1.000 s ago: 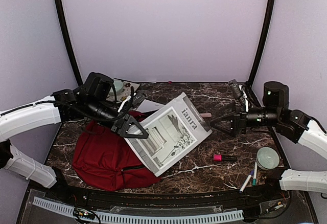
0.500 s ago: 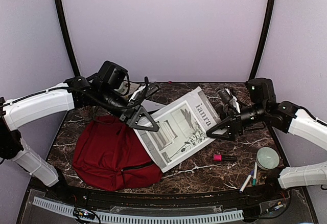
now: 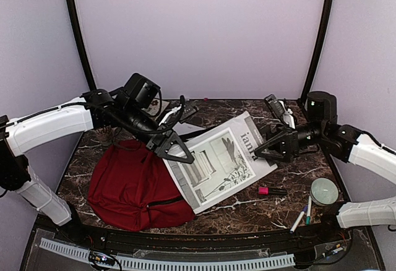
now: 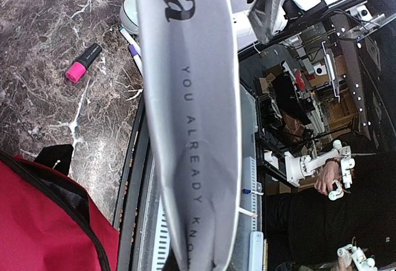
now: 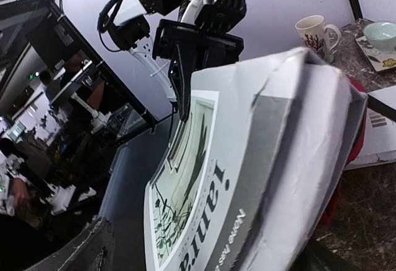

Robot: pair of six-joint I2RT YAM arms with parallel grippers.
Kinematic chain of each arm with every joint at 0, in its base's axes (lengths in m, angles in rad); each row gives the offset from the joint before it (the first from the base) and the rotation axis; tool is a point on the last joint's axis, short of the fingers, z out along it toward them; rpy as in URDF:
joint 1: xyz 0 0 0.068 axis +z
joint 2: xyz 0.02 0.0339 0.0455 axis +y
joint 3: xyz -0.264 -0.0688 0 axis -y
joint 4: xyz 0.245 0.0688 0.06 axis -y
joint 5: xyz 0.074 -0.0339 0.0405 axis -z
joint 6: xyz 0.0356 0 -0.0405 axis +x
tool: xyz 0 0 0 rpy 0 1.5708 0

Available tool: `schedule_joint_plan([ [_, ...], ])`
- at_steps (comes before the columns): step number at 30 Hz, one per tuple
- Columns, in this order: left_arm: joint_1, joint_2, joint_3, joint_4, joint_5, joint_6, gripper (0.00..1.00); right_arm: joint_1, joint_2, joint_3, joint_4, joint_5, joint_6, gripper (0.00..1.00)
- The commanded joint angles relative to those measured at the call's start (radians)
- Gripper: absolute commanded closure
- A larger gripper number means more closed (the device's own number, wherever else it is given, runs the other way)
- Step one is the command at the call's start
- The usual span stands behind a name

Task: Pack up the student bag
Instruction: Pass from the left arm to the right

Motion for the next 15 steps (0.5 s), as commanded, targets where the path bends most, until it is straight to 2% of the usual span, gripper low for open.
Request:
schedule_joint_plan([
  [1,-0.014,-0.022,0.038,-0.018,-0.022,0.022,1.0,-0.009,-0.014,-0.047,0.248,-0.084,0.194,0.18],
  [4,-0.018,-0.034,0.034,-0.011,-0.045,0.02,1.0,-0.01,-0.004,-0.054,0.256,-0.091,0.215,0.33],
  [11,-0.022,-0.034,0.041,-0.009,-0.085,0.008,1.0,-0.012,-0.022,-0.065,0.245,-0.091,0.192,0.77],
  [13,-0.022,-0.026,0.052,-0.024,-0.135,0.005,0.99,-0.012,-0.032,-0.069,0.248,-0.081,0.191,0.85],
  [15,-0.022,-0.017,0.081,-0.058,-0.232,-0.005,0.88,-0.012,-0.042,-0.07,0.249,-0.055,0.193,0.88],
])
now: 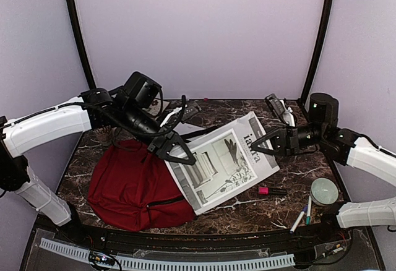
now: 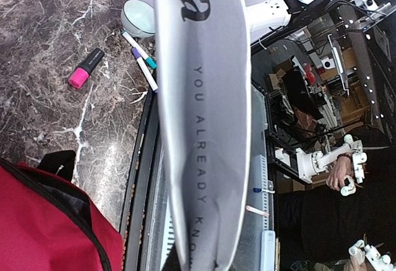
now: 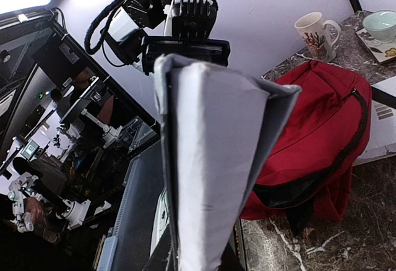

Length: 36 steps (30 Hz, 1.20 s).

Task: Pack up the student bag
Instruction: Pass from the left arm to the right, then pick up the largest pocket of the bag from the student bag.

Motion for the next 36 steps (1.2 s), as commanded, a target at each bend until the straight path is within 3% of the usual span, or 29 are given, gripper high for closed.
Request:
schedule_joint_plan([
  [1,0.009,-0.002,0.073,-0.067,-0.234,-0.037,0.83,0.005,-0.041,-0.001,0.06,0.008,-0.019,0.88],
  [4,0.008,0.004,0.097,-0.143,-0.446,-0.061,0.45,-0.011,-0.054,0.04,-0.026,0.184,-0.091,0.91],
  [6,0.008,0.014,0.105,-0.191,-0.554,-0.072,0.27,-0.038,-0.081,0.053,-0.062,0.334,-0.103,0.97],
  [9,0.008,0.023,0.106,-0.217,-0.607,-0.071,0.18,-0.063,-0.15,0.042,-0.102,0.584,-0.093,1.0],
  [14,-0.024,0.033,0.119,-0.227,-0.666,-0.082,0.17,-0.066,-0.258,0.037,-0.184,0.989,-0.04,1.0],
  [21,-0.142,0.138,0.123,-0.201,-0.785,-0.259,0.25,-0.066,-0.311,0.075,-0.35,1.386,0.08,1.0],
  [25,-0.207,0.19,0.124,-0.225,-0.844,-0.289,0.26,-0.066,-0.319,0.096,-0.383,1.444,0.15,1.0],
  [36,-0.239,0.275,0.152,-0.276,-0.894,-0.324,0.33,-0.066,-0.275,0.159,-0.491,1.437,0.251,1.0],
])
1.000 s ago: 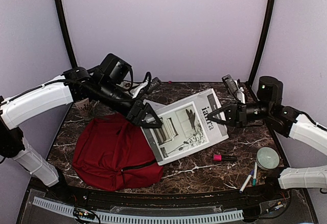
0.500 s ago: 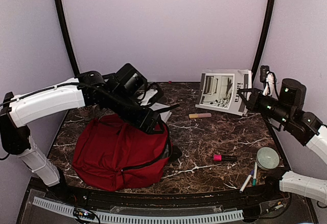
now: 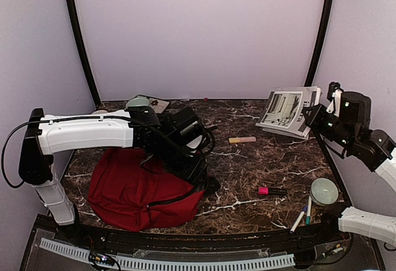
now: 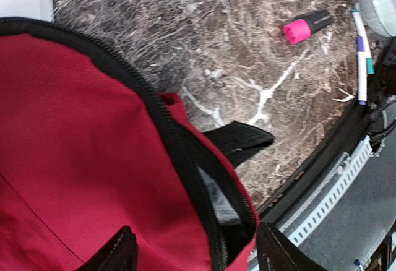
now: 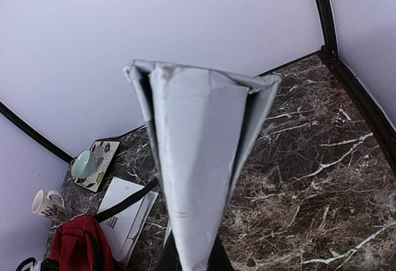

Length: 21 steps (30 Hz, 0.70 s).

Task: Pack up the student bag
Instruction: Pick up the largest pocket of the bag from the student bag.

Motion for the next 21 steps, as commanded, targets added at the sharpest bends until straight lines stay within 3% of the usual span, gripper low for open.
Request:
schedule_joint_plan([
  [1,-0.013,0.009,0.024,-0.061,-0.057,-0.018,0.34,-0.002,0.012,0.052,-0.032,0.022,0.062,1.0],
  [9,-0.036,0.044,0.021,-0.046,-0.037,-0.021,0.4,-0.002,0.009,0.07,-0.105,0.037,0.097,1.0],
  [17,-0.041,0.067,0.043,-0.125,-0.105,-0.054,0.48,-0.002,-0.02,0.079,-0.15,0.047,0.092,1.0],
  [19,-0.042,0.067,0.04,-0.136,-0.126,-0.062,0.55,-0.002,-0.036,0.073,-0.157,0.042,0.087,1.0],
  [21,-0.042,0.064,0.042,-0.146,-0.142,-0.066,0.71,-0.002,-0.054,0.063,-0.154,0.031,0.086,1.0],
])
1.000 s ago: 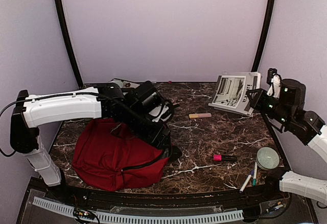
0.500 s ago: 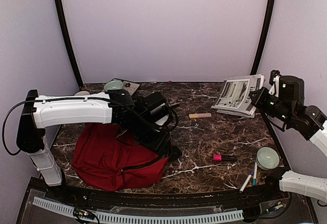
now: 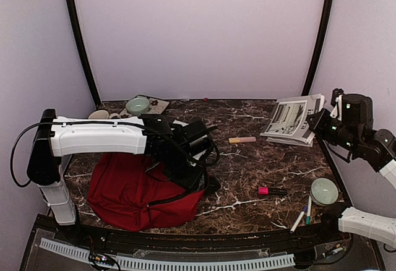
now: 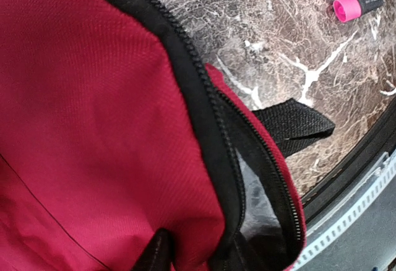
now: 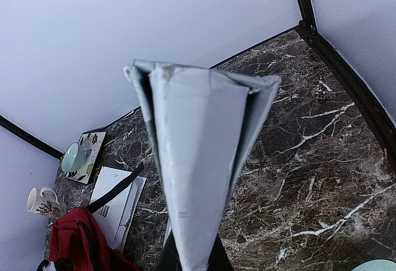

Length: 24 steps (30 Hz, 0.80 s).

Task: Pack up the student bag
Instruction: Pick up the largest pocket of the bag from the student bag.

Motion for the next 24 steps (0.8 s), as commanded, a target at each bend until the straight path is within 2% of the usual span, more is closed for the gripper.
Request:
schedule_joint_plan([
  [1,-0.007,-0.021,0.022,-0.072,-0.065,-0.024,0.8,-0.002,-0.044,0.02,0.024,0.003,-0.003,1.0],
  [5,-0.007,-0.053,0.017,-0.069,-0.088,-0.043,1.0,-0.002,-0.046,0.018,0.044,-0.047,-0.007,1.0],
  [12,-0.007,-0.157,-0.028,-0.046,-0.154,-0.095,1.0,-0.002,-0.027,0.028,0.12,-0.187,0.002,1.0],
  [16,-0.007,-0.213,-0.057,-0.02,-0.184,-0.127,1.0,-0.002,0.016,0.063,0.123,-0.375,0.019,1.0],
  [24,0.0,-0.308,-0.144,0.064,-0.207,-0.189,1.0,-0.001,0.092,0.102,0.073,-0.668,0.176,1.0],
])
